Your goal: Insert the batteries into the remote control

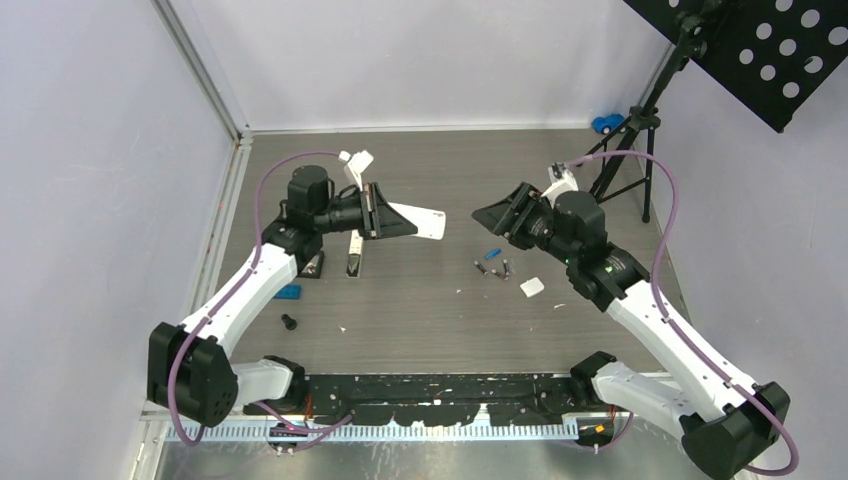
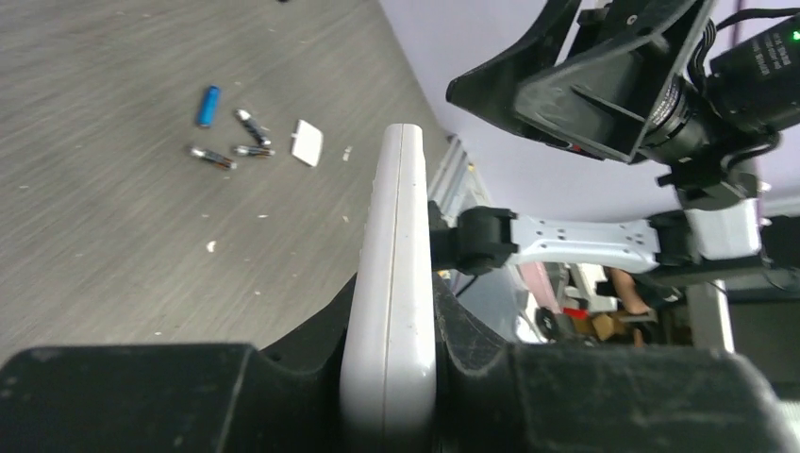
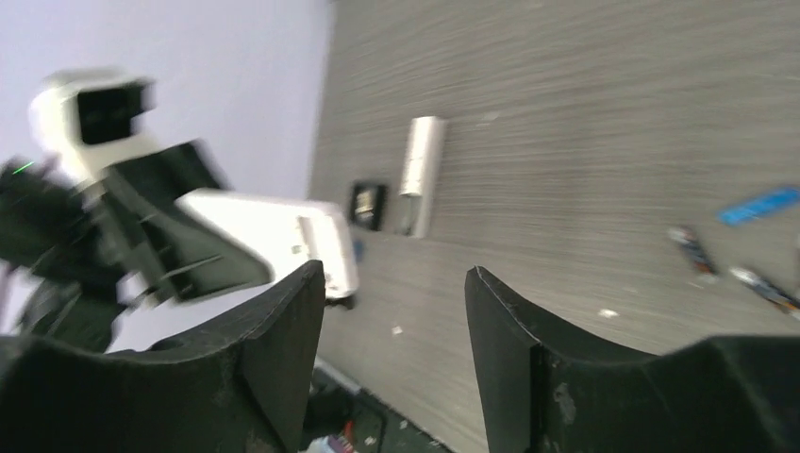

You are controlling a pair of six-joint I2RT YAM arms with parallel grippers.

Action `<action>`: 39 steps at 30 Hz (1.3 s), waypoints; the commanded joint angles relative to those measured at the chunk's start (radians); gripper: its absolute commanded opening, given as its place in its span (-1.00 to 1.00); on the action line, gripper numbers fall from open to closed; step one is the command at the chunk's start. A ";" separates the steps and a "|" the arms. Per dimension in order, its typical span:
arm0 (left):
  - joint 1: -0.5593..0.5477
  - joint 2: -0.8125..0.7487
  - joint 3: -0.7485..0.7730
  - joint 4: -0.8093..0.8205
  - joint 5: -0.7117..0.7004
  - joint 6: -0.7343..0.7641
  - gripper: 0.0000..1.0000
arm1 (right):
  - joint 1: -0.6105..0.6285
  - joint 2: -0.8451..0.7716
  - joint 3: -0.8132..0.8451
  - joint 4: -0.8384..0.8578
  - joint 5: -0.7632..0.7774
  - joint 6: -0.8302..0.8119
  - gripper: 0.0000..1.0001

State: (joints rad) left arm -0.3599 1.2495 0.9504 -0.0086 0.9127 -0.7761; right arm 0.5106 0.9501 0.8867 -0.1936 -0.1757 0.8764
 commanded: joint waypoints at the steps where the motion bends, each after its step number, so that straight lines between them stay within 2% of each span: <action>1: -0.004 -0.049 -0.021 -0.049 -0.133 0.094 -1.00 | 0.000 0.079 0.051 -0.331 0.383 -0.021 0.18; 4: -0.010 -0.065 -0.040 -0.016 -0.164 0.081 -1.00 | 0.001 0.157 0.022 -0.393 0.479 -0.009 0.02; 8: -0.020 -0.086 -0.061 0.003 -0.197 0.080 -1.00 | 0.007 0.250 -0.021 -0.335 0.451 -0.021 -0.09; 12: -0.021 -0.101 -0.075 0.003 -0.213 0.086 -1.00 | 0.015 0.337 -0.007 -0.275 0.387 -0.079 -0.09; 19: -0.021 -0.146 -0.094 -0.006 -0.293 0.105 -1.00 | 0.024 0.501 0.066 -0.241 0.400 -0.113 -0.08; 22: -0.021 -0.155 -0.096 -0.012 -0.310 0.108 -1.00 | 0.059 0.573 0.096 -0.184 0.321 -0.233 -0.13; 25: -0.021 -0.157 -0.088 -0.032 -0.318 0.113 -1.00 | 0.099 0.629 0.145 -0.197 0.302 -0.377 -0.13; 28: -0.021 -0.164 -0.082 -0.060 -0.340 0.125 -1.00 | 0.115 0.694 0.196 -0.222 0.319 -0.443 -0.13; 32: -0.020 -0.182 -0.078 -0.100 -0.387 0.139 -1.00 | 0.147 0.748 0.254 -0.266 0.420 -0.515 -0.15; 39: -0.019 -0.202 -0.073 -0.137 -0.406 0.154 -1.00 | 0.154 0.816 0.288 -0.323 0.435 -0.563 -0.14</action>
State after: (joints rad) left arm -0.3779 1.0775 0.8539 -0.1368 0.5308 -0.6498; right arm 0.6613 1.7382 1.1358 -0.4763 0.2192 0.3714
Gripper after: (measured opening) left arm 0.226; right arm 0.420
